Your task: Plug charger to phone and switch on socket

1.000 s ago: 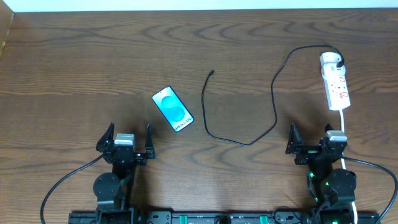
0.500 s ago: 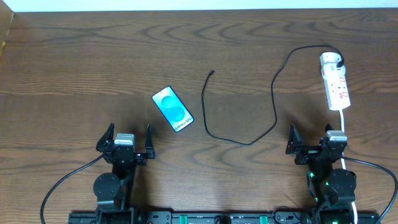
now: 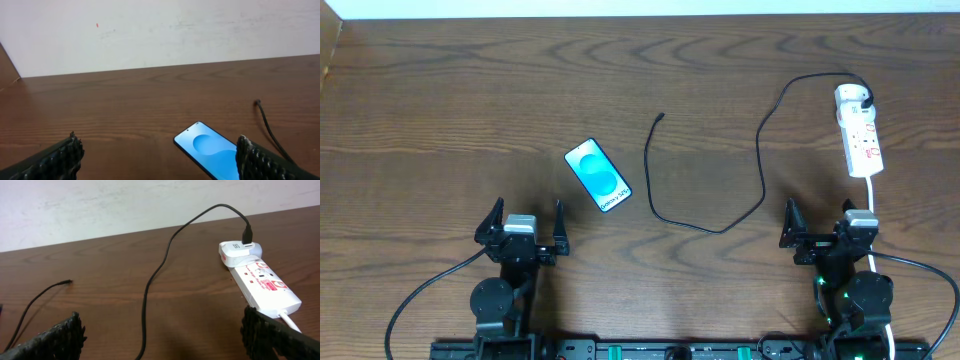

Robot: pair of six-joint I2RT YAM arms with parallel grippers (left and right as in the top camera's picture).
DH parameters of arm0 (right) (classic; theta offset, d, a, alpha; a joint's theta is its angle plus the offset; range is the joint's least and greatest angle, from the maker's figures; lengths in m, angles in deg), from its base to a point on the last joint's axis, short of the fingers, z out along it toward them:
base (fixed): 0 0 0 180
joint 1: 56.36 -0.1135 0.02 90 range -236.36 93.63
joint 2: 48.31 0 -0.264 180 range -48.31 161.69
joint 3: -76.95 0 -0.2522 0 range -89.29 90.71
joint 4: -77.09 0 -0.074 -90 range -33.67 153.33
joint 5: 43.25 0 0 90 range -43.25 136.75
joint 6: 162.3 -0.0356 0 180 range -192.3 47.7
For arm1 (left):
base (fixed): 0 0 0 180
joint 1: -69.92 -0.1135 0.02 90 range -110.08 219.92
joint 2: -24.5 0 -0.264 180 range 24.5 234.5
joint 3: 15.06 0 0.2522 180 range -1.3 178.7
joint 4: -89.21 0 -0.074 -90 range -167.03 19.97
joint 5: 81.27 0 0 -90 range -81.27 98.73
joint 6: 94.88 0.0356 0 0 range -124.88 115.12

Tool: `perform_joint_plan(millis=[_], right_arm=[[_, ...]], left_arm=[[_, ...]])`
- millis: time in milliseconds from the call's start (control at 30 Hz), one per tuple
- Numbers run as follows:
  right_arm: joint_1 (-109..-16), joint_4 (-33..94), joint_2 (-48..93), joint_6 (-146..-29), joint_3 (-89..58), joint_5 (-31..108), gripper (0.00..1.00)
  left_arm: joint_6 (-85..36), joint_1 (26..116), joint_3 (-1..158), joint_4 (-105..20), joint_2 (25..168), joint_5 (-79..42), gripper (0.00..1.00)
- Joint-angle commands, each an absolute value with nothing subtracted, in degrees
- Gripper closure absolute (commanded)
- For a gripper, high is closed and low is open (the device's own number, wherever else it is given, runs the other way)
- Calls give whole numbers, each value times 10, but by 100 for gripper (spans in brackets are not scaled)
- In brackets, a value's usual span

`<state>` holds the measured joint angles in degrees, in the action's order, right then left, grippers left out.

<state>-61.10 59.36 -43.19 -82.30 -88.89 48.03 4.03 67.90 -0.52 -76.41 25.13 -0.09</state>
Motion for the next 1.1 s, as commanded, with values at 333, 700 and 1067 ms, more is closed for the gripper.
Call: perform_joint_plan(millis=[333, 700, 1067], right_arm=[[-612, 592, -434, -825, -890, 481, 1], [-612, 592, -434, -825, -890, 481, 1], [-612, 592, -434, -825, -890, 481, 1]], left_arm=[[45, 683, -11, -738, 248, -9, 2], [45, 683, -11, -738, 248, -9, 2], [56, 683, -11, -740, 248, -3, 2]])
